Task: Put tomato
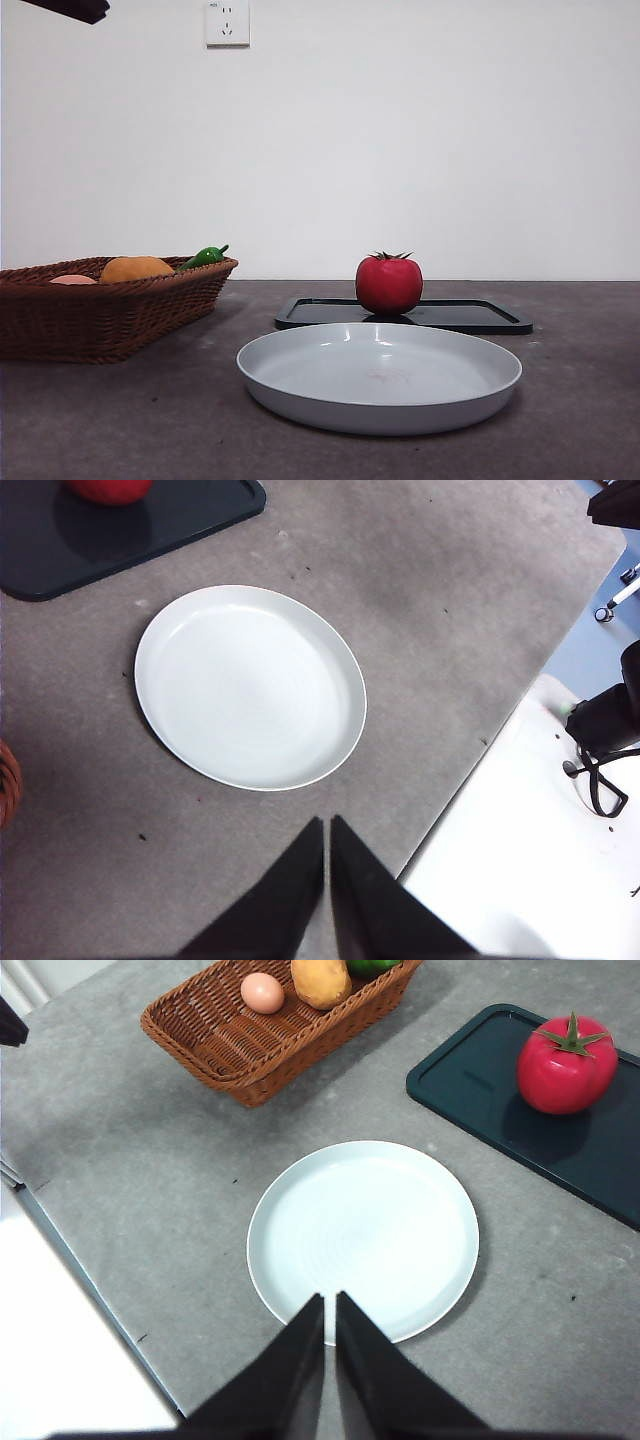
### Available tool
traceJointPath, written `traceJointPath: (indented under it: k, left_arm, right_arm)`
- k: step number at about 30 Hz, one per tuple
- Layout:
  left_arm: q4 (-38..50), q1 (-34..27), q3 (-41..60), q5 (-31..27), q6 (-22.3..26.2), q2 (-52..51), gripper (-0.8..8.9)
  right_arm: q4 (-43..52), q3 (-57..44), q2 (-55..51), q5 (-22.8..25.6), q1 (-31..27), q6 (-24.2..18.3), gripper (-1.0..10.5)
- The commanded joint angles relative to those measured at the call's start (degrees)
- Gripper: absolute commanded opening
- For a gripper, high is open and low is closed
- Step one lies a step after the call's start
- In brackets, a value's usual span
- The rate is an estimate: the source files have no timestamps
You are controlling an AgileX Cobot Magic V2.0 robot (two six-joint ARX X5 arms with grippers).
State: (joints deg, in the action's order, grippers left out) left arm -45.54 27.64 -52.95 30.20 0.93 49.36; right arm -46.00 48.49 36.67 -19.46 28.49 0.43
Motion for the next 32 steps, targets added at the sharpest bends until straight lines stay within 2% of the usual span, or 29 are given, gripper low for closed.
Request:
traceJointPath:
  k: [1, 3, 7, 13, 17, 24, 32]
  left_arm:
    - [0.42, 0.28, -0.83, 0.24, 1.33, 0.26, 0.08]
    - [1.25, 0.04, -0.83, -1.29, 2.69, -0.09, 0.08]
    - [6.62, -3.67, -0.74, -10.16, 2.80, -2.84, 0.08]
    - [19.37, -14.56, 1.81, -12.11, 7.93, -10.88, 0.08]
    - [28.00, -21.46, 7.91, -17.38, 9.90, -18.25, 0.08]
    - [38.45, -27.32, 22.53, -27.19, 9.86, -29.68, 0.08]
    - [45.05, -29.24, 39.43, -32.00, 5.31, -41.09, 0.08]
  right_arm:
    - [0.57, 0.31, 0.28, -0.02, 0.37, 0.61, 0.1]
    - [0.57, 0.31, 0.28, -0.02, 0.37, 0.61, 0.1]
    - [0.57, 0.31, 0.28, -0.02, 0.37, 0.61, 0.1]
    - [0.57, 0.31, 0.28, -0.02, 0.37, 0.61, 0.1]
    - [0.57, 0.31, 0.28, -0.02, 0.37, 0.61, 0.1]
    - [0.57, 0.31, 0.28, -0.02, 0.37, 0.63, 0.1]
    - [0.57, 0.31, 0.28, -0.02, 0.37, 0.61, 0.1]
